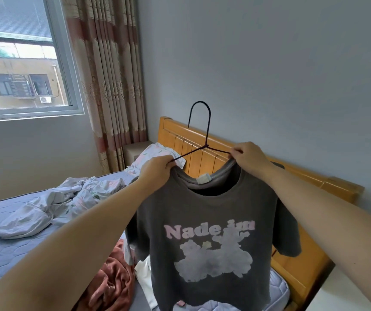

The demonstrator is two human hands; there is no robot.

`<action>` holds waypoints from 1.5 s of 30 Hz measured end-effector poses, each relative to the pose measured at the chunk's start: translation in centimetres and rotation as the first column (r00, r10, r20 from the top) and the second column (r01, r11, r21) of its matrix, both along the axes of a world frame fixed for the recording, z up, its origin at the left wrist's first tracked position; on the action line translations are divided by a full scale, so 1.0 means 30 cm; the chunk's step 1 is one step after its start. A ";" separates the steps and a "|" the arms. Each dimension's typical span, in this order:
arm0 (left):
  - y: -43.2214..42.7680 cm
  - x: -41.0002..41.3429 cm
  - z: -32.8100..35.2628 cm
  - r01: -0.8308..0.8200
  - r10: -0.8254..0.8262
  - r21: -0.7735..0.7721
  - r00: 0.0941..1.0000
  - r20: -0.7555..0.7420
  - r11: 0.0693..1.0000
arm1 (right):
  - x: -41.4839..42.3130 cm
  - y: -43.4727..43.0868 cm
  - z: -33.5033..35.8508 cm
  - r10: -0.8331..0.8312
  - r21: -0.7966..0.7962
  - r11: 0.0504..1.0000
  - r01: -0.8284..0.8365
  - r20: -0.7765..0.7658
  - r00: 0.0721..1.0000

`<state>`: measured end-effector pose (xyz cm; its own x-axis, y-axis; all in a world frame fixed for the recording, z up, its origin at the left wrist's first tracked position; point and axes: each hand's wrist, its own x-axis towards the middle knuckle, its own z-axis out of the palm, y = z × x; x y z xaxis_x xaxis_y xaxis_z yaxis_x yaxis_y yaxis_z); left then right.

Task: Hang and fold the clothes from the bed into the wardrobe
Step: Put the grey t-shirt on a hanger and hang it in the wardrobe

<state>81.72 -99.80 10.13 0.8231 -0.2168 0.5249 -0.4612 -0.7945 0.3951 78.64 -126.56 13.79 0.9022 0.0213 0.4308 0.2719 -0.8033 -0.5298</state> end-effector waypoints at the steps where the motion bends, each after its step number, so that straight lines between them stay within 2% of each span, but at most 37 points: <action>1: 0.007 0.003 0.003 -0.035 0.036 -0.024 0.999 0.029 0.999 | 0.001 -0.026 0.012 -0.022 0.028 0.999 0.022 0.001 1.000; 3: 0.024 0.012 0.008 -0.094 0.099 -0.070 0.992 0.077 0.993 | 0.003 -0.091 0.019 -0.080 0.070 0.994 0.081 -0.014 0.997; 7: 0.035 0.021 0.018 -0.119 0.127 -0.075 0.986 0.105 0.990 | 0.002 -0.168 -0.018 -0.114 -0.055 0.992 0.110 -0.093 0.989; 9: 0.037 0.021 0.026 -0.096 0.110 -0.129 0.988 0.108 0.987 | 0.000 -0.177 -0.028 -0.159 -0.035 0.987 0.160 0.011 0.987; 11: 0.046 0.022 0.038 -0.074 0.100 -0.210 0.988 0.118 0.975 | -0.008 -0.203 -0.044 -0.259 0.074 0.965 0.252 0.130 0.957; 12: 0.049 0.022 0.044 -0.072 0.103 -0.232 0.987 0.123 0.970 | -0.018 -0.222 -0.056 -0.285 0.168 0.949 0.266 0.105 0.953; 14: 0.052 0.023 0.052 -0.074 0.108 -0.256 0.987 0.120 0.964 | -0.039 -0.246 -0.093 -0.195 0.315 0.923 0.219 -0.106 0.975; 16: 0.049 0.026 0.053 -0.073 0.107 -0.274 0.988 0.111 0.959 | -0.048 -0.254 -0.142 -0.134 0.250 0.947 0.202 -0.263 0.956; 18: 0.045 0.028 0.049 -0.078 0.111 -0.290 0.989 0.098 0.954 | -0.048 -0.247 -0.182 -0.251 0.181 0.940 0.289 -0.203 0.946; 20: 0.049 0.032 0.045 -0.093 0.126 -0.305 0.988 0.092 0.948 | -0.064 -0.262 -0.206 -0.437 0.189 0.871 0.454 -0.126 0.891; 21: 0.054 0.034 0.042 -0.102 0.136 -0.308 0.986 0.092 0.946 | -0.074 -0.279 -0.219 -0.508 0.146 0.836 0.530 -0.161 0.846; 23: 0.063 0.037 0.034 -0.120 0.152 -0.295 0.985 0.087 0.948 | -0.095 -0.316 -0.245 -0.593 -0.016 0.777 0.629 -0.353 0.724; 24: 0.066 0.037 0.029 -0.127 0.156 -0.282 0.984 0.083 0.951 | -0.103 -0.327 -0.255 -0.618 -0.052 0.748 0.661 -0.417 0.667; 25: 0.067 0.037 0.024 -0.130 0.157 -0.270 0.984 0.081 0.954 | -0.111 -0.323 -0.257 -0.625 -0.028 0.730 0.683 -0.433 0.650; 26: 0.065 0.036 0.018 -0.130 0.155 -0.261 0.985 0.079 0.957 | -0.111 -0.316 -0.258 -0.639 0.023 0.717 0.697 -0.378 0.670; 28: 0.050 0.033 0.009 -0.126 0.148 -0.234 0.986 0.080 0.964 | -0.105 -0.277 -0.240 -0.637 0.085 0.756 0.649 -0.134 0.759; 30: 0.025 0.027 0.003 -0.109 0.129 -0.200 0.988 0.088 0.974 | -0.092 -0.221 -0.207 -0.521 0.095 0.853 0.513 0.080 0.850; 32: -0.006 0.017 -0.002 -0.075 0.093 -0.172 0.991 0.098 0.982 | -0.076 -0.156 -0.178 -0.367 0.012 0.928 0.371 0.177 0.913; 35: -0.045 0.005 -0.009 -0.043 0.061 -0.177 0.993 0.098 0.983 | -0.060 -0.086 -0.157 -0.250 -0.083 0.959 0.271 0.204 0.947; 39: -0.060 0.002 -0.017 -0.038 0.047 -0.187 0.998 0.043 0.982 | -0.057 -0.061 -0.143 -0.286 -0.015 0.955 0.298 0.236 0.929; 42: -0.067 0.002 -0.026 -0.013 0.010 -0.225 1.000 -0.013 0.974 | -0.052 -0.071 -0.120 -0.296 0.008 0.954 0.299 0.169 0.940; 45: -0.057 0.013 -0.039 0.002 -0.018 -0.234 0.998 -0.066 0.972 | -0.059 -0.108 -0.102 -0.349 0.108 0.936 0.335 0.162 0.923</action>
<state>82.10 -101.51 8.97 0.8565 -0.1030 0.5057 -0.4347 -0.6722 0.5994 76.87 -129.79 10.74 0.7584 -0.3143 0.5710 0.0824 -0.8228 -0.5623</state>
